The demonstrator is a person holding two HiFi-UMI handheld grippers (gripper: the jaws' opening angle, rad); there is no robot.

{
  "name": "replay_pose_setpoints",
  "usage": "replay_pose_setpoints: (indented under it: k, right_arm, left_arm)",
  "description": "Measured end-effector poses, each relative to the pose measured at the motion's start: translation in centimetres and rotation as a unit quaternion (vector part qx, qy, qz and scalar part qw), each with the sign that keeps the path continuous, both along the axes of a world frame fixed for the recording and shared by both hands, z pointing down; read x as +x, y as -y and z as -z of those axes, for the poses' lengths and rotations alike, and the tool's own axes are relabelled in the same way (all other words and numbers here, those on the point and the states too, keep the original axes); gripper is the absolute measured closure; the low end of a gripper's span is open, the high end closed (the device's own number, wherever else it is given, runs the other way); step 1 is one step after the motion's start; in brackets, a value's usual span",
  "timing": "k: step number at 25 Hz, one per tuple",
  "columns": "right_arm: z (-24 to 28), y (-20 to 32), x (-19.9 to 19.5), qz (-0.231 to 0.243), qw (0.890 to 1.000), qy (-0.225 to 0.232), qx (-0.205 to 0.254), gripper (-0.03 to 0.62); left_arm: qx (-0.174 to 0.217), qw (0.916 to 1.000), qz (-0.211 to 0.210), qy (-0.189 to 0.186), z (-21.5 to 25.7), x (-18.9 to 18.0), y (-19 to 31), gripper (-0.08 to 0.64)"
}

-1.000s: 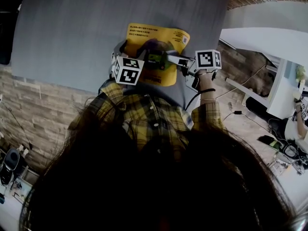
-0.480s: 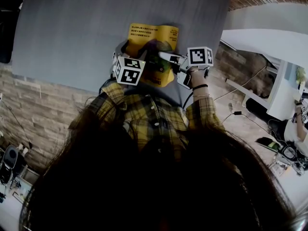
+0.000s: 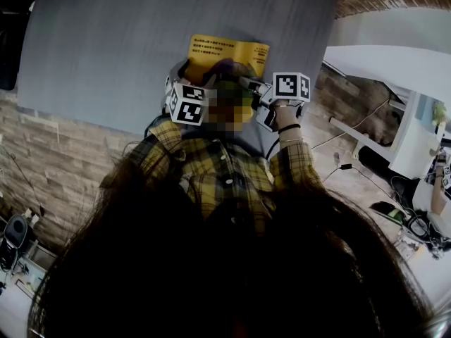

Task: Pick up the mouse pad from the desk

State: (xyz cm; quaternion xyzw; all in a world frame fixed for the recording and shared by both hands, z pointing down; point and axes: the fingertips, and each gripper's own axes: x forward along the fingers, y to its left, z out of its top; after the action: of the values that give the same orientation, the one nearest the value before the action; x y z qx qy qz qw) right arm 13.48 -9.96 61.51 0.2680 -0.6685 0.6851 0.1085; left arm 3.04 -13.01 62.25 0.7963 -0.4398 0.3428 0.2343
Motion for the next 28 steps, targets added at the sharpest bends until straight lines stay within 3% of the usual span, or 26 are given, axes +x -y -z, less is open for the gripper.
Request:
replay_pose_setpoints:
  k: [12,20,28]
  right_arm:
    - [0.2,0.0,0.0,-0.006,1.0,0.007,0.0,0.569]
    - [1.7,0.1,-0.4,0.002,0.999,0.025,0.025,0.569]
    - [4.7,0.4,-1.0,0.016,0.997,0.035,0.067,0.571]
  left_arm:
    - [-0.003,1.0,0.002,0.0,0.0,-0.1,0.0,0.213]
    - [-0.012,0.9999,0.0,0.009,0.0,0.0,0.0,0.215]
    - [0.019,0.9998,0.009,0.001,2.6,0.4,1.5,0.219]
